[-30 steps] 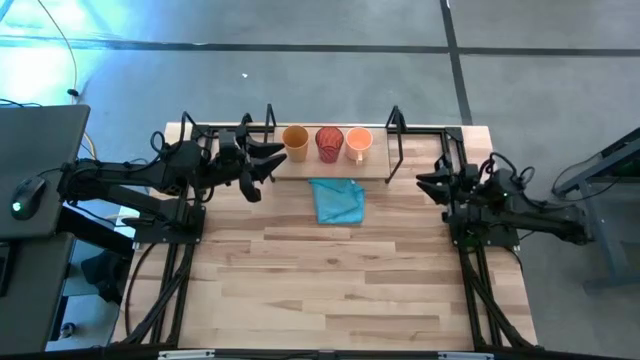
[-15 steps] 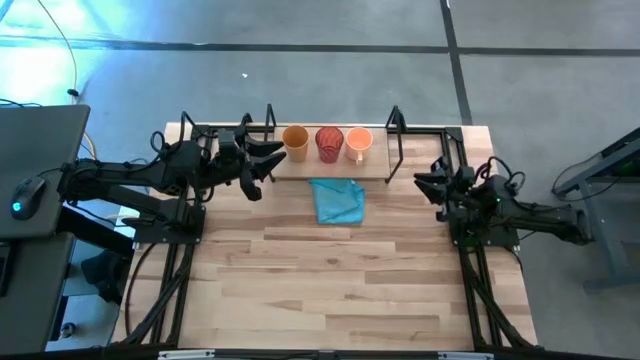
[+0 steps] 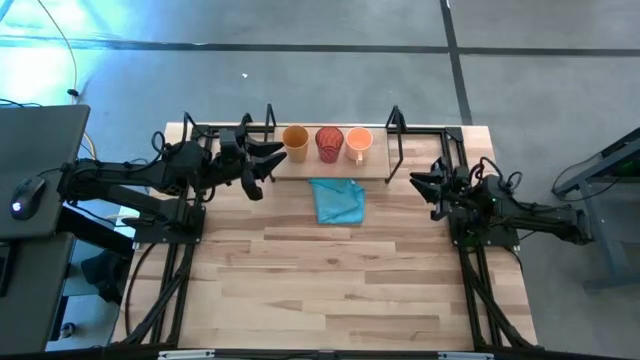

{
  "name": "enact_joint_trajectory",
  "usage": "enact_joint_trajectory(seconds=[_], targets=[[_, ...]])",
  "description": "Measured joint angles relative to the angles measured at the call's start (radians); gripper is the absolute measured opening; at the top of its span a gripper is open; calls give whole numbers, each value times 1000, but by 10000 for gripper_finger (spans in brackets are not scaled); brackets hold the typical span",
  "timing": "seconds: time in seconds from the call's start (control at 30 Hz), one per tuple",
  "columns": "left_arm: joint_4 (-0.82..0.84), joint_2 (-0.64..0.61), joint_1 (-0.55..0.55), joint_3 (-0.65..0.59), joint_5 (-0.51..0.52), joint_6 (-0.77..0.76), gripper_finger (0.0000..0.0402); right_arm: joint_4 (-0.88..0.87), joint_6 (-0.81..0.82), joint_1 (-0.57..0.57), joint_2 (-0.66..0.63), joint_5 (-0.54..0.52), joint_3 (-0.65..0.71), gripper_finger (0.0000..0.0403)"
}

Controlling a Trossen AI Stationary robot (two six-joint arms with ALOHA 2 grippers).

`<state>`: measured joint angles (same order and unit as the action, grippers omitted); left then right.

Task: Stack small to large cups/mugs on shelf
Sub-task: Return to Home Position

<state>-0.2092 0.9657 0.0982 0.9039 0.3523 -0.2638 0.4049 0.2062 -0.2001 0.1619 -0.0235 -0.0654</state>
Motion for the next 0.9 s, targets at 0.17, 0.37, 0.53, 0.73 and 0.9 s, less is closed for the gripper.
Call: enact_joint_trajectory(seconds=[0.17, 0.37, 0.53, 0.73, 0.9], targets=[[6, 0, 0, 0, 0, -15, 143, -31, -1, 0, 0, 0, 0, 78], [7, 0, 0, 0, 0, -36, 143, -88, -6, 0, 0, -3, 0, 78], [18, 0, 0, 0, 0, -49, 143, -95, -28, 0, 0, -3, 0, 78], [36, 0, 0, 0, -3, -83, 143, -160, -26, 0, 0, -3, 0, 78], [38, 0, 0, 0, -20, -108, 143, -200, -24, 0, 0, 5, 0, 78]])
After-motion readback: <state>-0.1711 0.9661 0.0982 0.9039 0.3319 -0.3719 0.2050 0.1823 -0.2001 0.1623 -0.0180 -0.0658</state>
